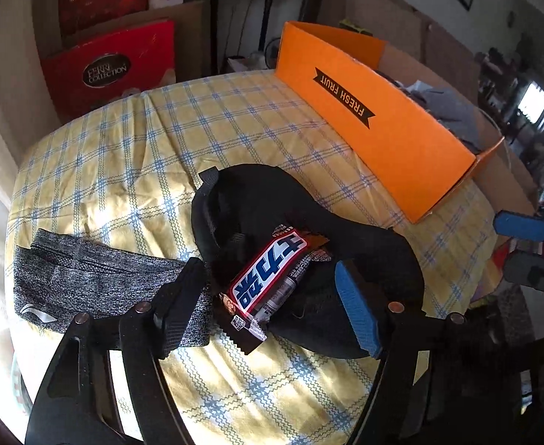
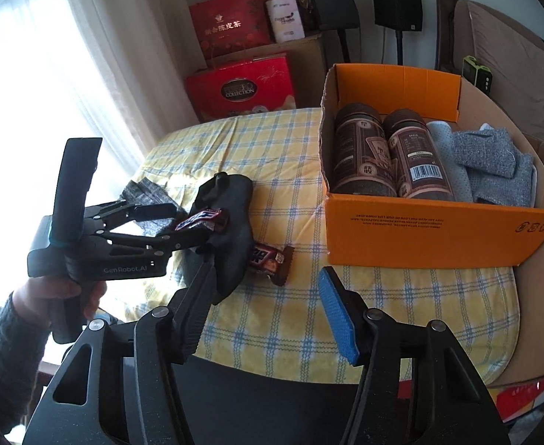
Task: Organize objects
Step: 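Close the left gripper on a chocolate bar while the right gripper grasps the other bar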
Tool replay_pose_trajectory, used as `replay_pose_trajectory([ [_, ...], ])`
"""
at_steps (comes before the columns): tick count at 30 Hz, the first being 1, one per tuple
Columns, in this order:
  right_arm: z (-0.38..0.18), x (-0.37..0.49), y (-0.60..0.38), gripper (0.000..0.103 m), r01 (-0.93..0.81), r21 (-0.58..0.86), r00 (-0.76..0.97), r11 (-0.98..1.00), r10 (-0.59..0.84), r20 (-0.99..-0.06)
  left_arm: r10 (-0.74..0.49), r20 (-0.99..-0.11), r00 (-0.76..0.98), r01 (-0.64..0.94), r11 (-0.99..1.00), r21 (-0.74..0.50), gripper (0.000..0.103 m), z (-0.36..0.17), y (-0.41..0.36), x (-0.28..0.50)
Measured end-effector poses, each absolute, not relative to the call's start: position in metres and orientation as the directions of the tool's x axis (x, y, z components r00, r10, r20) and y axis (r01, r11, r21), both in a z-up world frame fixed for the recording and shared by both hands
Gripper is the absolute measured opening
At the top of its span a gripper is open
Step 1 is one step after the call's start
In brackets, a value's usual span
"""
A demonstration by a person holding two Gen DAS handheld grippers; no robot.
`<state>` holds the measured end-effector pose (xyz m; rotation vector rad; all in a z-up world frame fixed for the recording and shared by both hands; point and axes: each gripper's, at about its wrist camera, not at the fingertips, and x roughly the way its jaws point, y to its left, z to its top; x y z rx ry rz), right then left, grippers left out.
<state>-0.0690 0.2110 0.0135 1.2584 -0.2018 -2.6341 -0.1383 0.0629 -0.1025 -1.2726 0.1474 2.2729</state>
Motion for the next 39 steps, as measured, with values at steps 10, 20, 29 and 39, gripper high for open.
replay_pose_trajectory([
  [10,-0.026,-0.086,0.223,0.037,0.133,0.208,-0.562,-0.969,-0.247,-0.79,0.417,-0.828,-0.374,-0.475,-0.853,-0.215,0.035,-0.111,0.064,-0.149],
  [20,-0.041,-0.102,0.197,0.029,0.184,0.226,-0.53,-0.957,-0.29,-0.797,0.446,-0.792,-0.416,-0.351,-0.883,-0.312,0.03,-0.087,0.038,-0.143],
  [29,-0.036,-0.108,0.166,0.028,0.244,0.223,-0.524,-0.944,-0.322,-0.788,0.45,-0.766,-0.46,-0.266,-0.892,-0.364,0.03,-0.071,-0.001,-0.12],
  [39,-0.039,-0.128,0.143,0.028,0.36,0.038,-0.521,-0.932,-0.234,-0.821,0.442,-0.773,-0.455,-0.241,-0.897,-0.371,0.03,-0.079,-0.013,-0.103],
])
